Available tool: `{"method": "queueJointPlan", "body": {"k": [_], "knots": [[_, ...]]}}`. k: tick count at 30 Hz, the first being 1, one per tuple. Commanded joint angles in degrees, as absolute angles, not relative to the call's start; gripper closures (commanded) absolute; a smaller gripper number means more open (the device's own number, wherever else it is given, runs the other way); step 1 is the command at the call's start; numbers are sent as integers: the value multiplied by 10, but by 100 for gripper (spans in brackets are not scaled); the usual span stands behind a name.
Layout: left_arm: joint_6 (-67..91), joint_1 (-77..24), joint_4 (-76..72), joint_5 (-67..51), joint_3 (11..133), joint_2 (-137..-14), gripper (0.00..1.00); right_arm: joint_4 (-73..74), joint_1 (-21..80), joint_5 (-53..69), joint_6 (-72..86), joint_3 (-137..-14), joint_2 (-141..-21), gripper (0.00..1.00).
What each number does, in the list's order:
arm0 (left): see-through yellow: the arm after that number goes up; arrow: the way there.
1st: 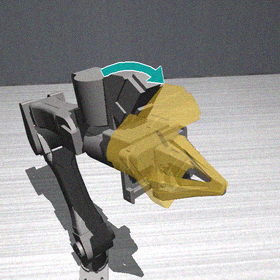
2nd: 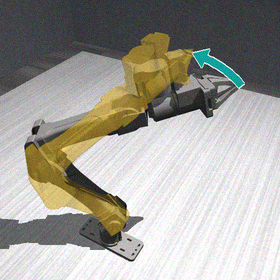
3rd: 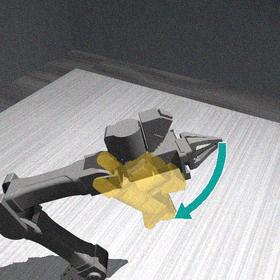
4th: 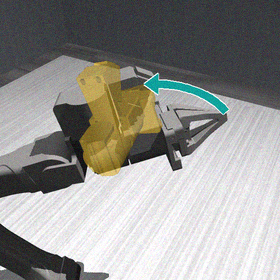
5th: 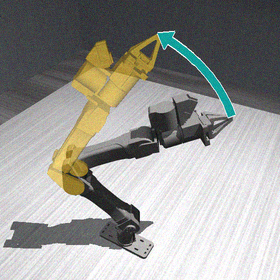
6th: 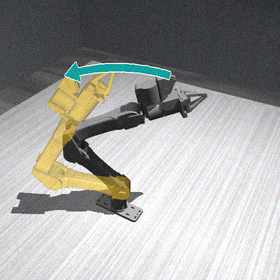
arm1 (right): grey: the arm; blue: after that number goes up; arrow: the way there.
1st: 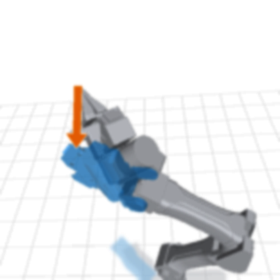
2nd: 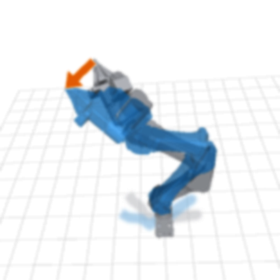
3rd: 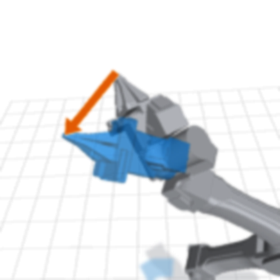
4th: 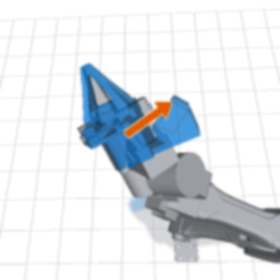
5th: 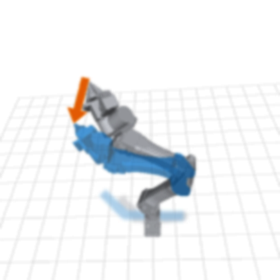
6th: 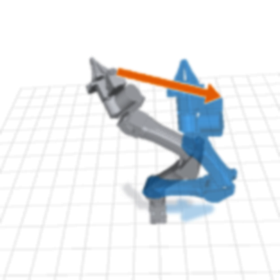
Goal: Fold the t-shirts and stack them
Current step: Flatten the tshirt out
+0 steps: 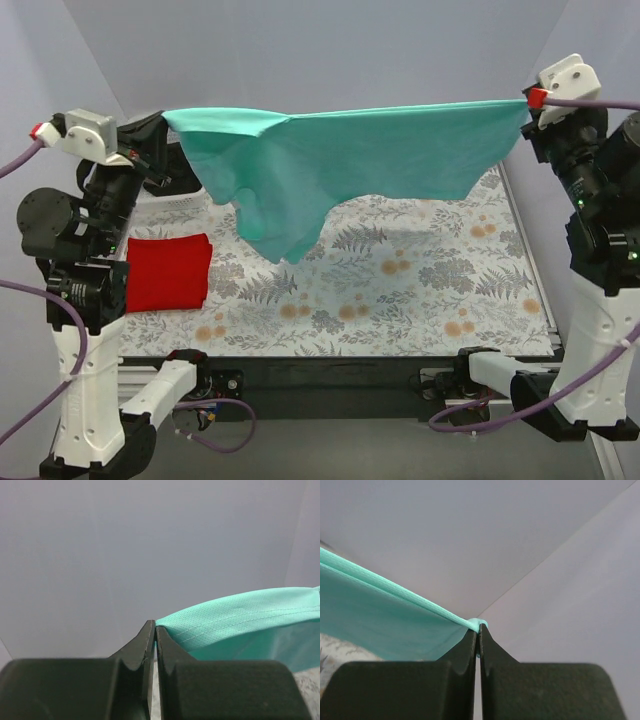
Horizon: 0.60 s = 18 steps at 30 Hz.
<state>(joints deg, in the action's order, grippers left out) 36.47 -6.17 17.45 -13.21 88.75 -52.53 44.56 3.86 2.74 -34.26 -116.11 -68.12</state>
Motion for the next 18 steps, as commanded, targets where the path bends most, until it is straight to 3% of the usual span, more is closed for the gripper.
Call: {"method": "queueJointPlan", "body": {"k": [1,10,18], "knots": [[362,-57,151,-94,915,-548,100,361,36,3,-345,-1159,-681,99],[333,-57,105,-98,933,-628,100,309,36,16,-366,-1157,-741,99],[330,-57,20,-123,1015,-829,100,233,36,5,-338,-1192,-869,99]]}}
